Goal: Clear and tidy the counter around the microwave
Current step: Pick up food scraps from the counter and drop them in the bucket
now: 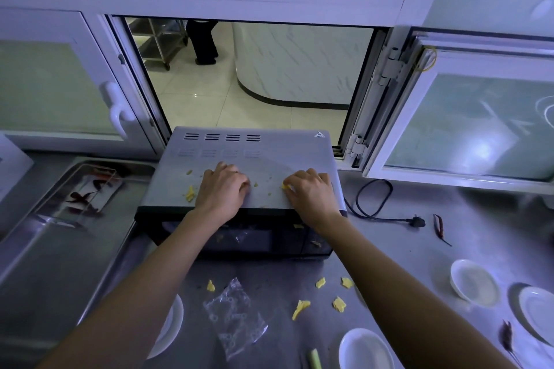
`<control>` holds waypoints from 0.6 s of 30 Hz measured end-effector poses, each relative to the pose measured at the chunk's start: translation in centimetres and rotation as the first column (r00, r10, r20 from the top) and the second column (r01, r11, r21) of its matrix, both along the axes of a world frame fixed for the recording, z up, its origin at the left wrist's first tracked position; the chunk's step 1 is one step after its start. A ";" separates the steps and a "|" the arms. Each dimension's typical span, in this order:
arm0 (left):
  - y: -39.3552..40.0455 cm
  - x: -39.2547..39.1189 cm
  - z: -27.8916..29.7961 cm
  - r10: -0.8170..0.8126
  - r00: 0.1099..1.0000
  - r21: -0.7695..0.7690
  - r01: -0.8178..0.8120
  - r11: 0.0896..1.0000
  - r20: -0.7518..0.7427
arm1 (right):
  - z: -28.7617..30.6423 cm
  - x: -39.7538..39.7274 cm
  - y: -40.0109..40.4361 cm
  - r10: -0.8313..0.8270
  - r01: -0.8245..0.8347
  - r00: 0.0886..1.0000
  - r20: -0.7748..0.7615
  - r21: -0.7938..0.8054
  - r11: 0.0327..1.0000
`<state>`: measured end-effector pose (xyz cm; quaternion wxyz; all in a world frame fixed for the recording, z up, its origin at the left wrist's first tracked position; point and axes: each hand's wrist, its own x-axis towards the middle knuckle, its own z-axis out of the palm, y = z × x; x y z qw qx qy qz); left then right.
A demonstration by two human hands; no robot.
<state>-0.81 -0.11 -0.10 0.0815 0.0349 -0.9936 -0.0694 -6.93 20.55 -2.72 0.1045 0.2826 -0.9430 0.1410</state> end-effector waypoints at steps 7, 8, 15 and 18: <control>-0.4 -0.1 -0.2 -0.008 1.000 0.043 0.007 0.999 0.020 | -0.5 -0.3 -0.1 -0.040 0.040 0.998 -0.055 -0.007 0.999; -0.5 -0.1 -0.2 -0.015 1.000 0.046 0.014 0.999 0.024 | -0.5 -0.2 -0.2 -0.047 0.046 0.998 -0.051 -0.021 0.999; -1.2 0.3 -0.4 -0.045 0.997 0.103 0.052 0.993 -0.062 | 0.1 1.1 -0.7 -0.077 0.071 0.997 -0.027 -0.195 0.978; -0.9 0.3 -0.5 -0.079 0.991 0.154 0.096 0.983 -0.111 | 0.3 1.7 -0.9 -0.097 0.086 0.995 -0.037 -0.229 0.970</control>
